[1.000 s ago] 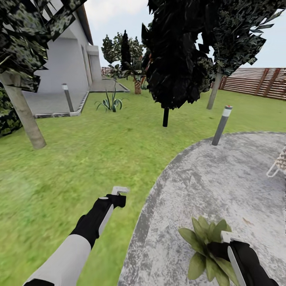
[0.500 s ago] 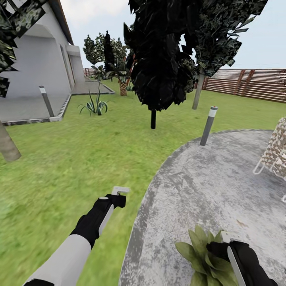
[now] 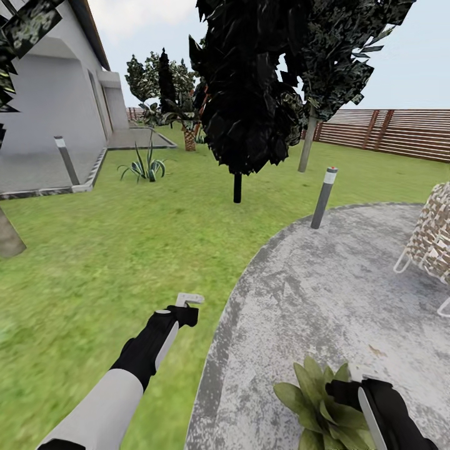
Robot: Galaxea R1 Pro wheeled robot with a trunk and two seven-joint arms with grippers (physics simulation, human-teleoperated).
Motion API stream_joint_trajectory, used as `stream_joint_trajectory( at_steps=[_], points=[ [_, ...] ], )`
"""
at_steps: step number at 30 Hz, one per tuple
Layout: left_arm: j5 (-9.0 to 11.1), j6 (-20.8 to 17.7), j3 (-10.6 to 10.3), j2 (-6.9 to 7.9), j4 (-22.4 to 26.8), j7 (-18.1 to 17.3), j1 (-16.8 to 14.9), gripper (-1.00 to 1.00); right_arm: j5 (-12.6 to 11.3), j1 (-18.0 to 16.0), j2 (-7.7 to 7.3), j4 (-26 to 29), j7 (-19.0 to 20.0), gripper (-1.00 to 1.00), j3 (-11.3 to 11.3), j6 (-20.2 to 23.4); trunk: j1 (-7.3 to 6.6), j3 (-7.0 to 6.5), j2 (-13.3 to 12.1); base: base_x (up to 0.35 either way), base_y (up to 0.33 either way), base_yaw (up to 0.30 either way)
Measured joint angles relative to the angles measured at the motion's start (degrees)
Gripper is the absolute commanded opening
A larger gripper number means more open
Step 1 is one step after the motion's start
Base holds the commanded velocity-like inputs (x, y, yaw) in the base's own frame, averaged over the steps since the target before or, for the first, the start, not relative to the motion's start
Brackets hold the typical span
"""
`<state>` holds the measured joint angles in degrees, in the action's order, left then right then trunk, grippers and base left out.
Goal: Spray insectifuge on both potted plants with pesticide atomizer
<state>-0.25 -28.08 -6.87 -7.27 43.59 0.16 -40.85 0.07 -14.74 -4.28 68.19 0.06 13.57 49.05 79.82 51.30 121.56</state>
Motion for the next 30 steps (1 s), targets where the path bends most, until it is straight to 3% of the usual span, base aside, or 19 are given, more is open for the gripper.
stream_joint_trajectory(
  at_steps=[11,30],
  points=[
    [-0.2,-0.1,0.0,0.04,-0.1,0.1,0.0,-1.0,-0.1,0.0,-0.03,0.0,0.0,1.0,2.5,0.3,0.0,-0.2,0.0,0.0,0.0,-0.238],
    [-0.2,-0.1,0.1,0.05,-0.1,0.0,0.0,-1.0,-0.2,0.0,0.04,0.0,0.0,1.0,2.5,0.4,0.0,-0.55,0.0,0.0,0.0,-0.25]
  ],
)
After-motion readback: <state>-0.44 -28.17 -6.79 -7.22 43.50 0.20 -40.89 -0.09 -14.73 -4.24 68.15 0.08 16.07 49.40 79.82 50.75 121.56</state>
